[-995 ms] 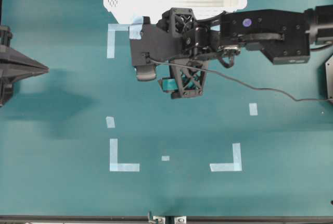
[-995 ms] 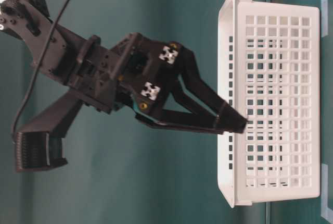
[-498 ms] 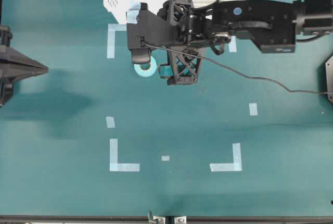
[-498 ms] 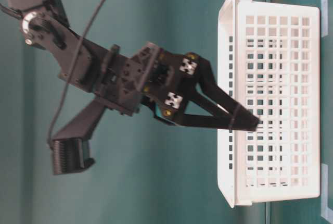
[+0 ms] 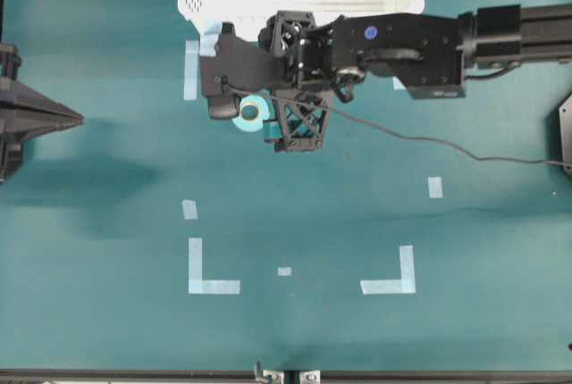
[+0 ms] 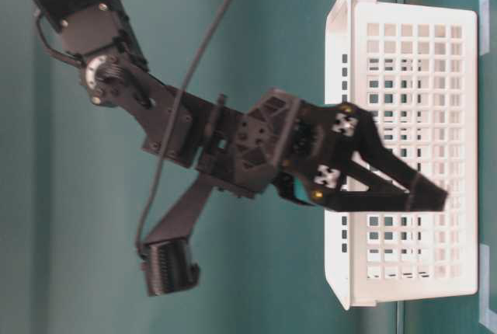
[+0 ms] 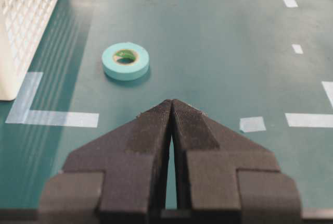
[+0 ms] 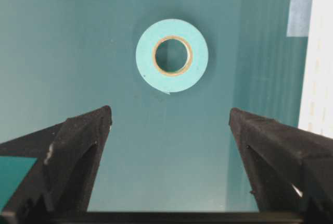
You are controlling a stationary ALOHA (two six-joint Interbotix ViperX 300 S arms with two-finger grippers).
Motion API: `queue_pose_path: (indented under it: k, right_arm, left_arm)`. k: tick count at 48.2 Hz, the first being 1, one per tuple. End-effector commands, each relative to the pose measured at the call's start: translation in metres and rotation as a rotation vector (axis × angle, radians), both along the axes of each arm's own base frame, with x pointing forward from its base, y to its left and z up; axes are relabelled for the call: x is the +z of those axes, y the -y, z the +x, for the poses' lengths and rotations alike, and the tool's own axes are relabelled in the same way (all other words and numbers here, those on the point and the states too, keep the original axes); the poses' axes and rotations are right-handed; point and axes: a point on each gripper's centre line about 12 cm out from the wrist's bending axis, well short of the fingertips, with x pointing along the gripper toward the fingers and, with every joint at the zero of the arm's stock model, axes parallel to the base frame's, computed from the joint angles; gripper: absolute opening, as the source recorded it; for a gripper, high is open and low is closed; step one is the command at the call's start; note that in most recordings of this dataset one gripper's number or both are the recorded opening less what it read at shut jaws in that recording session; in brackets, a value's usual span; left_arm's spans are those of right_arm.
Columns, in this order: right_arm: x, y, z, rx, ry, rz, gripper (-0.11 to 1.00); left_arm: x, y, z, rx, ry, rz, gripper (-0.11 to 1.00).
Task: Put the tape into the white basket.
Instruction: 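Lower the right gripper and close it on the tape roll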
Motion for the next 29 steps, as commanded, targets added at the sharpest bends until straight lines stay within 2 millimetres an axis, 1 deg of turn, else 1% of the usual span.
queue_pose_path:
  k: [1, 10, 18, 29]
  right_arm:
    - [0.013, 0.002, 0.006, 0.000, 0.047, -0.008, 0.98]
    - [0.010, 0.005, 0.009, -0.004, 0.067, -0.011, 0.98]
    - [0.000, 0.005, 0.011, -0.004, 0.049, -0.008, 0.99]
    - [-0.008, 0.005, 0.013, -0.003, 0.036, -0.008, 0.99]
  left_arm:
    - [0.005, 0.000, 0.001, -0.002, 0.011, 0.003, -0.11]
    - [0.005, 0.000, 0.001, -0.002, 0.011, 0.003, -0.11]
    - [0.005, 0.000, 0.001, -0.002, 0.011, 0.004, -0.11]
    - [0.005, 0.000, 0.001, -0.001, 0.011, 0.005, -0.11]
